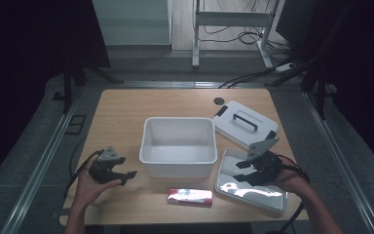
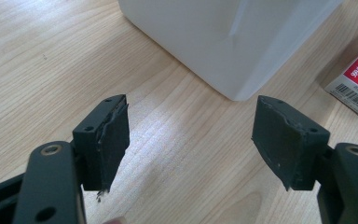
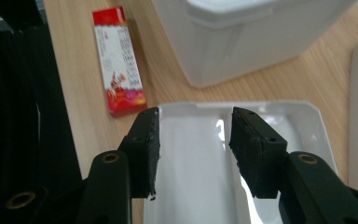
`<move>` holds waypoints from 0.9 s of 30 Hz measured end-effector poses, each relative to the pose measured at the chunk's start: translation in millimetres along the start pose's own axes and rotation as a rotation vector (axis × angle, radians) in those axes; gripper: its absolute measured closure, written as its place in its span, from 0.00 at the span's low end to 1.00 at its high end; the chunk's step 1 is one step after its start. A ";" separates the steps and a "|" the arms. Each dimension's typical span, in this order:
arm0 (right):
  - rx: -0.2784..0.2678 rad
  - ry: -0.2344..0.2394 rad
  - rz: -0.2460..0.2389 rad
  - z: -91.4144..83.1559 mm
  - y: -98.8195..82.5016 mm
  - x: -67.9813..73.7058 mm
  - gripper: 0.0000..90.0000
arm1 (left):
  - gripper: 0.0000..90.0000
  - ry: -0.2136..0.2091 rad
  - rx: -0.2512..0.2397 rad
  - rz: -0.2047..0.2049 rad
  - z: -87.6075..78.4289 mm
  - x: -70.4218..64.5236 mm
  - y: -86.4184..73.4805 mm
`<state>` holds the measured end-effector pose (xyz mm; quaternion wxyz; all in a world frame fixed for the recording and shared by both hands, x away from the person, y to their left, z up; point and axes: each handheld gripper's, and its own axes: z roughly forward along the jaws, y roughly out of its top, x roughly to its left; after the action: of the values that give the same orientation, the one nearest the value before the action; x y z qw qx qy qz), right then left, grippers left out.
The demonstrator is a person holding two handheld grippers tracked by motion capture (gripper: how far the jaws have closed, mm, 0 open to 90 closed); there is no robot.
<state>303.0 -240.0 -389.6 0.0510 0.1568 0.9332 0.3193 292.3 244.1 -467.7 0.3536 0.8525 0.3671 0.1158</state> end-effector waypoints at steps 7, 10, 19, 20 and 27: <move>0.011 0.017 -0.041 8.2 18.4 14.4 0.58 | 0.31 0.001 -0.003 -0.002 -0.6 1.1 0.3; 0.018 0.031 -0.058 14.5 25.3 22.0 0.58 | 0.31 0.000 -0.004 -0.002 -0.9 2.0 0.6; 0.056 0.086 -0.113 39.0 35.3 43.4 0.58 | 0.31 -0.003 -0.004 -0.002 0.4 4.7 2.0; 0.068 0.086 -0.120 43.2 36.9 46.2 0.58 | 0.31 -0.004 -0.004 -0.001 0.4 4.8 2.0; 0.102 0.122 -0.157 68.8 49.4 58.6 0.58 | 0.31 0.000 -0.010 -0.003 -1.8 6.1 1.9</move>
<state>273.8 -144.1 -413.5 0.0110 0.0658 0.9590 0.2755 296.8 248.5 -465.4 0.3579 0.8502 0.3678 0.1173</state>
